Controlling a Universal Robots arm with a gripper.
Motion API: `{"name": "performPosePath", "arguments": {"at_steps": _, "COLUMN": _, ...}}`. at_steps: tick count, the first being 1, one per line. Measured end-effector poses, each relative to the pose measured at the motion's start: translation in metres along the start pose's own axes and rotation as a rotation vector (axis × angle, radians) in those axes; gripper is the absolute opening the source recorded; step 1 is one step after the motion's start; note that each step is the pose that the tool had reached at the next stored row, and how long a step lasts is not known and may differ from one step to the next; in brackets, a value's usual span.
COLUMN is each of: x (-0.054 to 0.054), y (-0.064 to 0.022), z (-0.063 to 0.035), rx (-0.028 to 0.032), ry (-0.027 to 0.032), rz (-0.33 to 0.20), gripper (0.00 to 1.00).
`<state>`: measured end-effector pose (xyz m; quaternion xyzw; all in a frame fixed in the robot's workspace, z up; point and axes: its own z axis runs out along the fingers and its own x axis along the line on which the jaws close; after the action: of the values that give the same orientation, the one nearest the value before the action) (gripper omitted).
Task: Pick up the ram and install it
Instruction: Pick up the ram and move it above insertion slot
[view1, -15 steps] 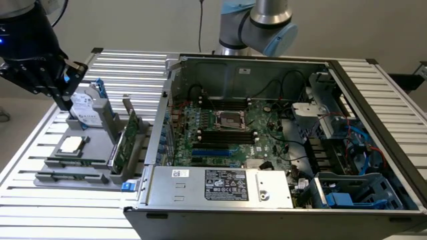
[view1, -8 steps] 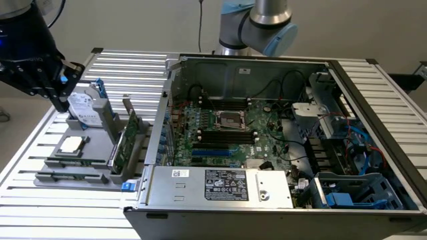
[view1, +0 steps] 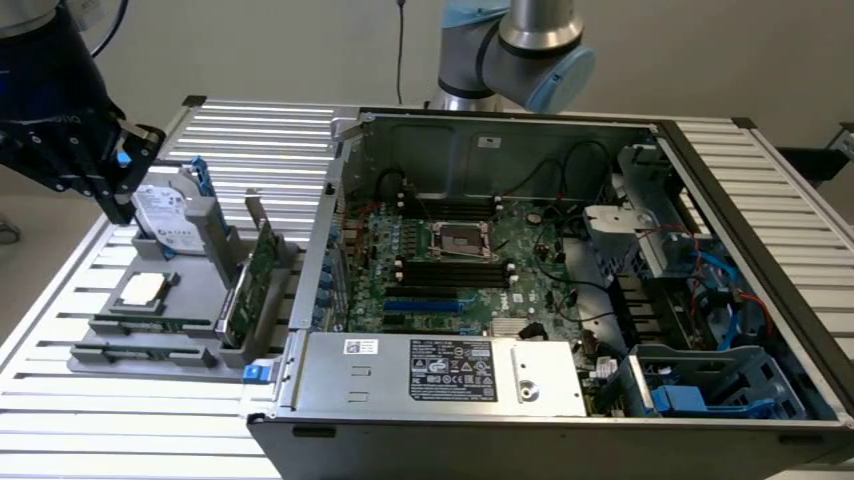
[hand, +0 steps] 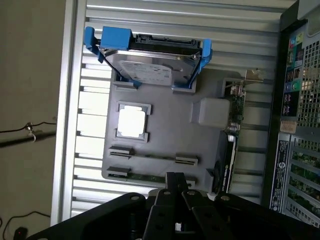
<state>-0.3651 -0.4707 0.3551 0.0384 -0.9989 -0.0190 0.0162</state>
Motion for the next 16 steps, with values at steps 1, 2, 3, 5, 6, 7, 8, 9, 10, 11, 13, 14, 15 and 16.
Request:
{"name": "performPosePath", "arguments": {"at_steps": 1, "x": 0.0000, "y": 0.0000, "z": 0.0000, "rx": 0.0000, "ry": 0.0000, "rz": 0.000, "gripper": 0.11}}
{"name": "performPosePath", "arguments": {"at_steps": 2, "x": 0.0000, "y": 0.0000, "z": 0.0000, "rx": 0.0000, "ry": 0.0000, "rz": 0.000, "gripper": 0.11}}
{"name": "performPosePath", "arguments": {"at_steps": 3, "x": 0.0000, "y": 0.0000, "z": 0.0000, "rx": 0.0000, "ry": 0.0000, "rz": 0.000, "gripper": 0.11}}
{"name": "performPosePath", "arguments": {"at_steps": 5, "x": 0.0000, "y": 0.0000, "z": 0.0000, "rx": 0.0000, "ry": 0.0000, "rz": 0.000, "gripper": 0.11}}
{"name": "performPosePath", "arguments": {"at_steps": 6, "x": 0.0000, "y": 0.0000, "z": 0.0000, "rx": 0.0000, "ry": 0.0000, "rz": 0.000, "gripper": 0.11}}
{"name": "performPosePath", "arguments": {"at_steps": 7, "x": 0.0000, "y": 0.0000, "z": 0.0000, "rx": 0.0000, "ry": 0.0000, "rz": 0.000, "gripper": 0.11}}
{"name": "performPosePath", "arguments": {"at_steps": 8, "x": 0.0000, "y": 0.0000, "z": 0.0000, "rx": 0.0000, "ry": 0.0000, "rz": 0.000, "gripper": 0.11}}
{"name": "performPosePath", "arguments": {"at_steps": 9, "x": 0.0001, "y": 0.0000, "z": 0.0000, "rx": 0.0000, "ry": 0.0000, "rz": 0.000, "gripper": 0.11}}
{"name": "performPosePath", "arguments": {"at_steps": 10, "x": 0.0020, "y": 0.0002, "z": 0.0004, "rx": -0.0002, "ry": -0.0009, "rz": 0.000, "gripper": 0.11}}
{"name": "performPosePath", "arguments": {"at_steps": 11, "x": 0.0053, "y": 0.0004, "z": 0.0017, "rx": -0.0014, "ry": -0.0048, "rz": -0.001, "gripper": 0.11}}
{"name": "performPosePath", "arguments": {"at_steps": 13, "x": 0.0057, "y": 0.0004, "z": 0.0033, "rx": -0.0031, "ry": -0.0049, "rz": -0.027, "gripper": 0.11}}
{"name": "performPosePath", "arguments": {"at_steps": 14, "x": 0.0057, "y": 0.0004, "z": 0.0038, "rx": -0.0026, "ry": -0.0040, "rz": -0.045, "gripper": 0.11}}
{"name": "performPosePath", "arguments": {"at_steps": 15, "x": 0.0057, "y": 0.0003, "z": 0.0045, "rx": -0.0021, "ry": -0.0032, "rz": -0.064, "gripper": 0.11}}
{"name": "performPosePath", "arguments": {"at_steps": 16, "x": 0.0057, "y": 0.0003, "z": 0.0051, "rx": -0.0016, "ry": -0.0025, "rz": -0.083, "gripper": 0.11}}
